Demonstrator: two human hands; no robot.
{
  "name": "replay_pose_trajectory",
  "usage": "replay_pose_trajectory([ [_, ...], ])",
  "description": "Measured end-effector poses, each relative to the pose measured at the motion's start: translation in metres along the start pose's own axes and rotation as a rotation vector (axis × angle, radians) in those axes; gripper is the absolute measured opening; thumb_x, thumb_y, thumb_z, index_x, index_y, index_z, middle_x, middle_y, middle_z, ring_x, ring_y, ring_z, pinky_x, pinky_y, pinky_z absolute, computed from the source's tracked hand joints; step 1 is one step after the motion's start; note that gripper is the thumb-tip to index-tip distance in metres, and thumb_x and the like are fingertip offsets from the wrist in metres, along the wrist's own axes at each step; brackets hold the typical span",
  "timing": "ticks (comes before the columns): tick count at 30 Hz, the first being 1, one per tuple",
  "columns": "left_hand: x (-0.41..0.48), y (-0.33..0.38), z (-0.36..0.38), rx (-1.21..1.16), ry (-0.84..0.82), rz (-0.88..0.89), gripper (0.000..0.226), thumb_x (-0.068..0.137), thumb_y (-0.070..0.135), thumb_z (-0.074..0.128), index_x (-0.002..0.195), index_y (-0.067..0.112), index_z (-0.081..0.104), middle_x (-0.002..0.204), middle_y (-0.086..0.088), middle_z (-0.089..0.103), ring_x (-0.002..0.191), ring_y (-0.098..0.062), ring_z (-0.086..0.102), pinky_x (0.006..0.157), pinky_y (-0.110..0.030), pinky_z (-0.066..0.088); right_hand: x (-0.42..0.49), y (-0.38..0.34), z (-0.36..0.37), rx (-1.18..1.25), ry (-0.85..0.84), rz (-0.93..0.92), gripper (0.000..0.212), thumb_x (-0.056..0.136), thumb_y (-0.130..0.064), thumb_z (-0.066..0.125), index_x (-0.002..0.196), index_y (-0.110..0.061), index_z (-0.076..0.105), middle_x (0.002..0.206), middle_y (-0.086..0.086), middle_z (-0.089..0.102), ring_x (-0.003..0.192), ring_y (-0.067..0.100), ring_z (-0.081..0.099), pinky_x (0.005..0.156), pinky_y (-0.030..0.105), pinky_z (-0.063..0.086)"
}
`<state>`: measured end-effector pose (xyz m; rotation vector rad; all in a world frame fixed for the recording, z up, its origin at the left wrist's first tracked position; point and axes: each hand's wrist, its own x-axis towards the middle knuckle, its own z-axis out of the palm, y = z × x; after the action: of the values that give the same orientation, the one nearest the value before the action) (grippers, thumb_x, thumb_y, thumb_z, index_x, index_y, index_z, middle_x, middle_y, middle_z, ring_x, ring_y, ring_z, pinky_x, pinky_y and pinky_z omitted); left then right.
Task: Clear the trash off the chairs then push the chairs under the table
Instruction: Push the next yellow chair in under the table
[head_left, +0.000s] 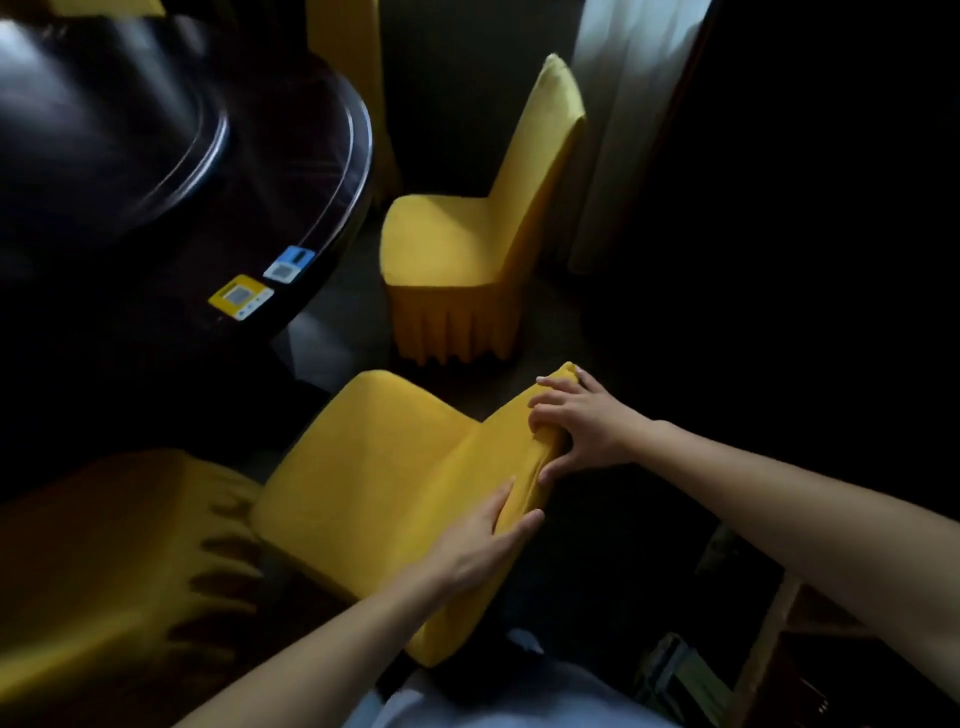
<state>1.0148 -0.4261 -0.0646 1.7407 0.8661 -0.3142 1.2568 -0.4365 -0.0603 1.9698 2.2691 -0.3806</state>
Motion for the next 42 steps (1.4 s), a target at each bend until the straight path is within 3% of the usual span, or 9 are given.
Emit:
replay_pose_trajectory([
  [3, -0.004, 0.001, 0.016, -0.026, 0.153, 0.003, 0.09, 0.072, 0.082, 0.039, 0.146, 0.037, 0.017, 0.153, 0.009, 0.028, 0.136, -0.013, 0.031, 0.101, -0.02, 0.02, 0.005, 0.004, 0.004, 0.006, 0.04, -0.052, 0.075, 0.056, -0.099, 0.035, 0.106, -0.043, 0.046, 0.13, -0.01, 0.05, 0.14, 0.022, 0.025, 0.113, 0.053, -0.006],
  [7, -0.005, 0.005, 0.019, 0.07, 0.255, -0.033, 0.072, 0.081, 0.071, 0.042, 0.144, 0.041, 0.024, 0.149, 0.011, 0.037, 0.131, -0.014, 0.04, 0.107, -0.029, 0.032, 0.003, 0.003, 0.007, 0.049, 0.135, -0.067, 0.073, 0.056, -0.098, 0.036, 0.101, -0.042, 0.049, 0.119, -0.011, 0.054, 0.131, 0.021, 0.034, 0.114, 0.052, -0.004],
  [18, -0.005, 0.016, 0.011, 0.334, 0.263, 0.021, 0.055, 0.089, 0.063, 0.034, 0.14, 0.044, 0.024, 0.135, 0.005, 0.053, 0.116, -0.023, 0.052, 0.092, -0.038, 0.044, 0.005, 0.005, 0.006, -0.031, 0.186, -0.072, 0.076, 0.057, -0.099, 0.032, 0.094, -0.038, 0.057, 0.106, -0.01, 0.06, 0.117, 0.023, 0.051, 0.114, 0.06, 0.012],
  [23, -0.004, 0.018, 0.004, 0.337, 0.224, 0.016, 0.052, 0.091, 0.06, 0.034, 0.139, 0.042, 0.025, 0.134, 0.003, 0.054, 0.116, -0.024, 0.052, 0.093, -0.041, 0.044, 0.009, 0.004, 0.005, -0.019, 0.187, -0.044, 0.078, 0.055, -0.1, 0.032, 0.093, -0.038, 0.058, 0.107, -0.01, 0.059, 0.118, 0.022, 0.049, 0.115, 0.059, 0.009],
  [27, -0.003, 0.019, -0.012, 0.384, 0.254, -0.01, 0.048, 0.092, 0.059, 0.033, 0.136, 0.039, 0.03, 0.124, 0.0, 0.058, 0.107, -0.024, 0.056, 0.089, -0.044, 0.047, 0.024, -0.001, -0.002, 0.005, 0.206, -0.005, 0.079, 0.055, -0.1, 0.032, 0.094, -0.037, 0.06, 0.11, -0.01, 0.059, 0.12, 0.022, 0.047, 0.114, 0.054, -0.003],
  [32, -0.007, 0.004, -0.045, 0.417, 0.409, -0.017, 0.046, 0.091, 0.06, 0.033, 0.134, 0.044, 0.031, 0.116, 0.0, 0.062, 0.099, -0.024, 0.058, 0.082, -0.041, 0.05, 0.063, -0.018, -0.012, 0.064, 0.199, 0.035, 0.088, 0.054, -0.101, 0.027, 0.103, -0.036, 0.06, 0.119, -0.007, 0.056, 0.129, 0.023, 0.039, 0.115, 0.056, -0.002],
  [35, -0.012, -0.016, -0.061, 0.413, 0.552, -0.127, 0.053, 0.088, 0.065, 0.033, 0.135, 0.04, 0.036, 0.112, 0.002, 0.062, 0.094, -0.018, 0.06, 0.074, -0.033, 0.051, 0.09, -0.035, -0.02, 0.091, 0.188, 0.05, 0.09, 0.051, -0.102, 0.023, 0.104, -0.037, 0.058, 0.121, -0.007, 0.053, 0.13, 0.022, 0.035, 0.115, 0.055, -0.004],
  [39, -0.031, -0.05, -0.073, 0.462, 0.811, -0.311, 0.071, 0.077, 0.076, 0.024, 0.126, 0.031, 0.049, 0.105, 0.005, 0.065, 0.087, -0.015, 0.063, 0.059, -0.023, 0.043, 0.123, -0.062, -0.027, 0.111, 0.208, 0.048, 0.09, 0.05, -0.102, 0.023, 0.1, -0.035, 0.057, 0.117, -0.006, 0.053, 0.127, 0.023, 0.036, 0.113, 0.054, 0.002],
  [42, -0.044, -0.065, -0.09, 0.518, 0.866, -0.324, 0.074, 0.074, 0.078, 0.02, 0.118, 0.03, 0.055, 0.096, 0.004, 0.066, 0.081, -0.016, 0.064, 0.054, -0.022, 0.039, 0.138, -0.078, -0.029, 0.1, 0.218, 0.056, 0.091, 0.052, -0.102, 0.022, 0.099, -0.033, 0.057, 0.113, -0.005, 0.054, 0.125, 0.025, 0.038, 0.114, 0.055, 0.005],
])
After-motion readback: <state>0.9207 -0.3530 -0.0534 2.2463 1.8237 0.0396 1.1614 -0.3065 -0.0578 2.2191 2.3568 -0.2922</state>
